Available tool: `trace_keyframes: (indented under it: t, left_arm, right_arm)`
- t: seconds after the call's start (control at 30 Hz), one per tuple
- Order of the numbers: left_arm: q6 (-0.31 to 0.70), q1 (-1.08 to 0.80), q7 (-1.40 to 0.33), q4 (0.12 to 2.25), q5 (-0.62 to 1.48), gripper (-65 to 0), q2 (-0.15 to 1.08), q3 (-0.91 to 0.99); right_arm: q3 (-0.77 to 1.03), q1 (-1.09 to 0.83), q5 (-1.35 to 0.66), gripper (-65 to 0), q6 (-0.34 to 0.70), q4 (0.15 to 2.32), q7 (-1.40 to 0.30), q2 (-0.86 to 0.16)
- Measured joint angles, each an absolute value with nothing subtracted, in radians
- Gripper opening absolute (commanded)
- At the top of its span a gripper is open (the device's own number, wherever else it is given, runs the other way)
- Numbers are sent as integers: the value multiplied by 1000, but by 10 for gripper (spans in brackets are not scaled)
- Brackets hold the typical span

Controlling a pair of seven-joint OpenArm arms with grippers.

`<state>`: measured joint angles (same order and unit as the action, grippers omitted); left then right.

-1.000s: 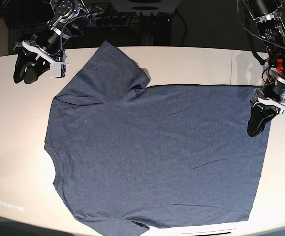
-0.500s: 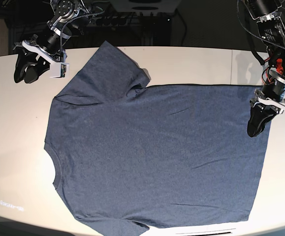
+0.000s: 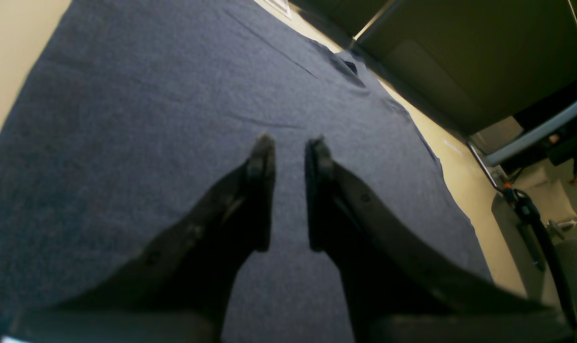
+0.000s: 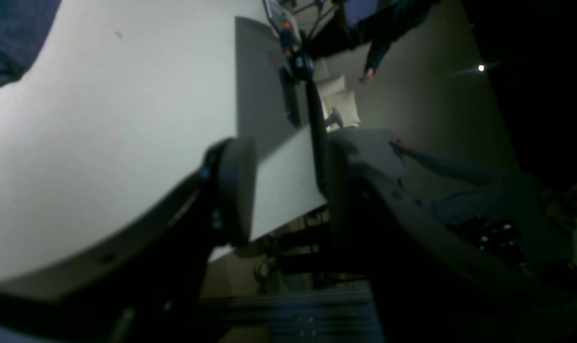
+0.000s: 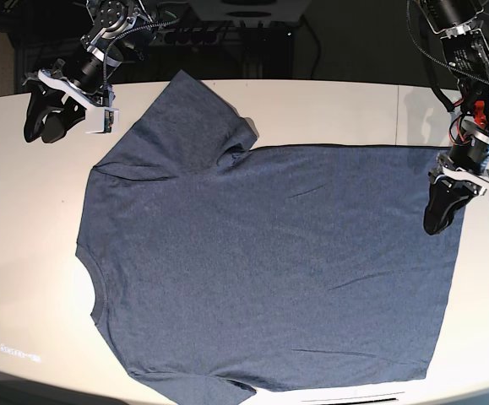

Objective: Fold the T-shirt properly

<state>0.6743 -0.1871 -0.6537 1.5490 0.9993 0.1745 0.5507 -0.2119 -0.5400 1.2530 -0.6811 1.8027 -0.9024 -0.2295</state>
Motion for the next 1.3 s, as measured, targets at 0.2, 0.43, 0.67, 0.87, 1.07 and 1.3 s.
trace_keyframes:
  t: [0.2,0.43,0.67,0.87,1.07,1.3]
  left_arm:
    - [674,-187,-701,1549,999,-536,175,551]
    - [674,-187,-710,1549,1000,-650,175,551]
    - [674,-187,-710,1549,944,-650,174,551]
    - [674,-187,-709,1549,868,-568,175,551]
    - [674,-187,-649,1549,742,-425,175,551]
    - [675,-187,-685,1549,529,-426,174,551]
  right_arm:
    - [-212,-540,1253,-397,-681,1803,-902,-230]
    - [-212,-540,1253,-397,-681,1803,-902,-230]
    - [-212,-540,1253,-397,-681,1803,-902,-230]
    - [-212,-540,1253,-397,-681,1803,-902,-230]
    - [-212,-540,1224,-397,-681,1803,-902,-229]
    - [-212,-540,842,-398,-650,1803,-744,-229]
